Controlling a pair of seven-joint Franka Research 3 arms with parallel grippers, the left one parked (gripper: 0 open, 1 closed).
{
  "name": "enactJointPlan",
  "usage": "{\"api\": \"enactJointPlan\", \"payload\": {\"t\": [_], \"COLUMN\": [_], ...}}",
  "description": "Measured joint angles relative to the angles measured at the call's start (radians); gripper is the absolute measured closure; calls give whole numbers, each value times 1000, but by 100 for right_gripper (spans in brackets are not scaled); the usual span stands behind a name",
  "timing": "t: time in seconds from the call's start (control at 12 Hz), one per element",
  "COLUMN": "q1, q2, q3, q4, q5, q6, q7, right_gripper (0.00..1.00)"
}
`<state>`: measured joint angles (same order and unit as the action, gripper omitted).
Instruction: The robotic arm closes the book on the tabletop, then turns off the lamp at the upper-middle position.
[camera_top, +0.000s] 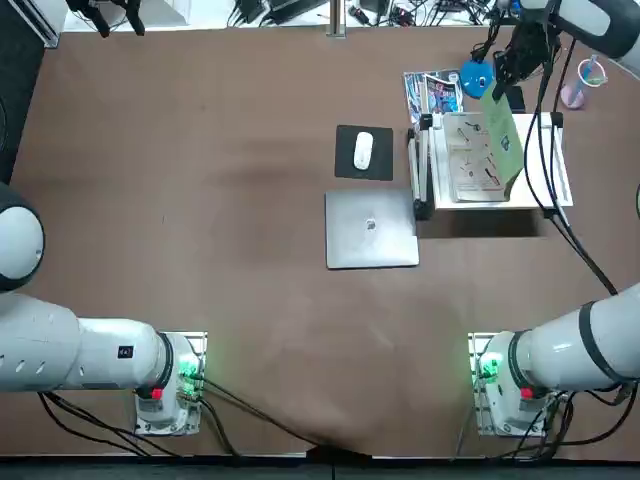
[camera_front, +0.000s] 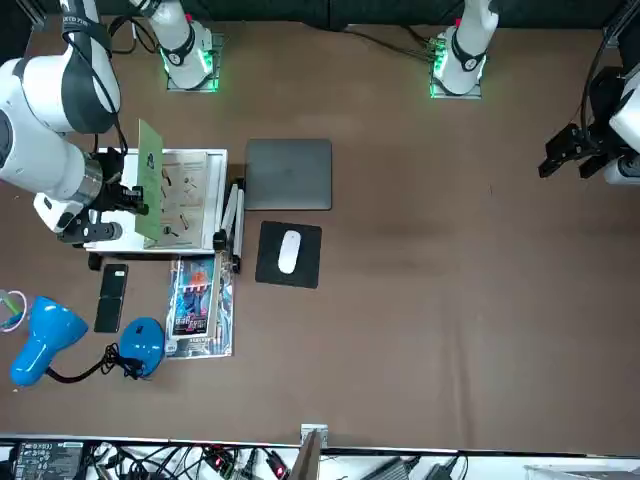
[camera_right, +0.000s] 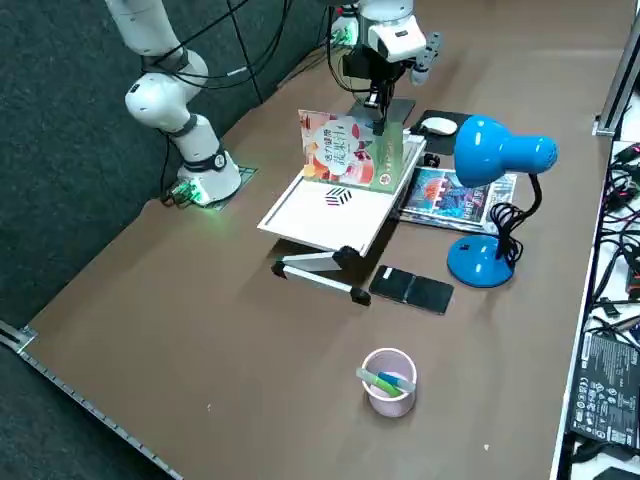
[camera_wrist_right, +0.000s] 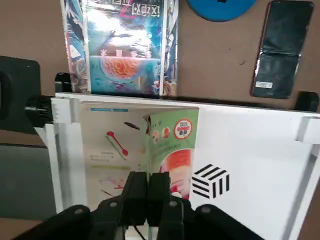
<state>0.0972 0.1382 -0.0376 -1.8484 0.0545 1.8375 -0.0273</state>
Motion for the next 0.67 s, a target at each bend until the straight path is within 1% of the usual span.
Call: {"api": "enactJointPlan", "payload": {"t": [0.33, 0.67], "q1": [29, 84], "q2": [2, 20], "q3": [0, 1], "q4": [0, -1], "q5": [-49, -61], "q6": [0, 4], "q7": [67, 164], "right_gripper": [98, 98]}}
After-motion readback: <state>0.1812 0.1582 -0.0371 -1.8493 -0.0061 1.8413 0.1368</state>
